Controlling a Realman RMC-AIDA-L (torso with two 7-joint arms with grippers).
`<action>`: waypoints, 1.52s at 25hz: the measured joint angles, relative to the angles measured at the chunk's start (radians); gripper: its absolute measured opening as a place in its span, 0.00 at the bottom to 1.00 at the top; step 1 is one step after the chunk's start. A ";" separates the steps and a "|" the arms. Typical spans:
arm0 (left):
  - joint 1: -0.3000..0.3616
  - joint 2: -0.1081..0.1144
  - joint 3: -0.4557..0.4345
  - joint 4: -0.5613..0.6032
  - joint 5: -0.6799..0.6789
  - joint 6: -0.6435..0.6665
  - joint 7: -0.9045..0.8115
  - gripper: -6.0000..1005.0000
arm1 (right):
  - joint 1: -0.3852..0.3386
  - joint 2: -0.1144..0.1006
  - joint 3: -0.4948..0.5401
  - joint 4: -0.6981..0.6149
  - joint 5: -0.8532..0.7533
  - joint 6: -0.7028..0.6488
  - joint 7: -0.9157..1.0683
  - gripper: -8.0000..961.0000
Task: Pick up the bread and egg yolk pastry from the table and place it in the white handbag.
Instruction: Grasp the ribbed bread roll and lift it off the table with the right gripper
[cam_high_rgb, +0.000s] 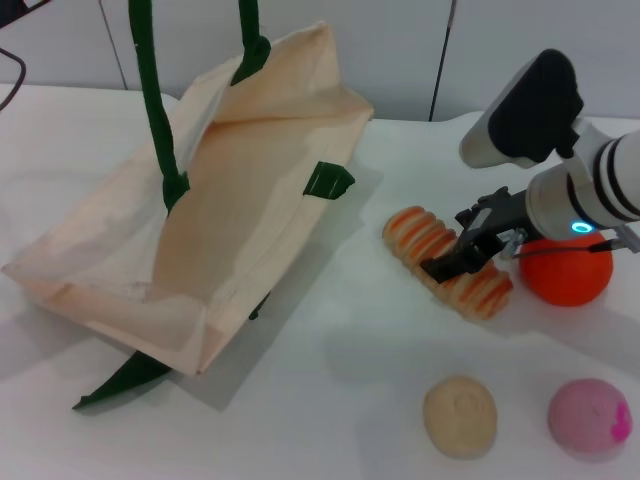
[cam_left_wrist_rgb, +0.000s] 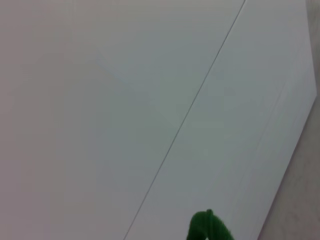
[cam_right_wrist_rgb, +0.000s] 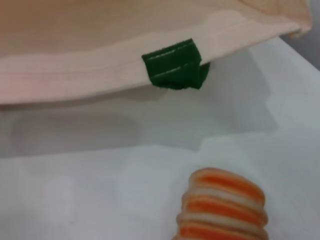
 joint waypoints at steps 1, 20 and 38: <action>0.000 -0.001 0.000 0.000 0.000 0.002 0.000 0.12 | 0.011 0.000 -0.005 0.017 -0.002 0.001 0.003 0.93; -0.002 0.000 0.000 0.000 0.000 0.004 -0.002 0.12 | 0.100 0.004 -0.039 0.167 -0.004 -0.031 0.016 0.92; 0.001 0.003 0.000 -0.002 0.000 0.007 -0.015 0.12 | 0.095 0.002 -0.039 0.158 -0.005 -0.033 0.008 0.79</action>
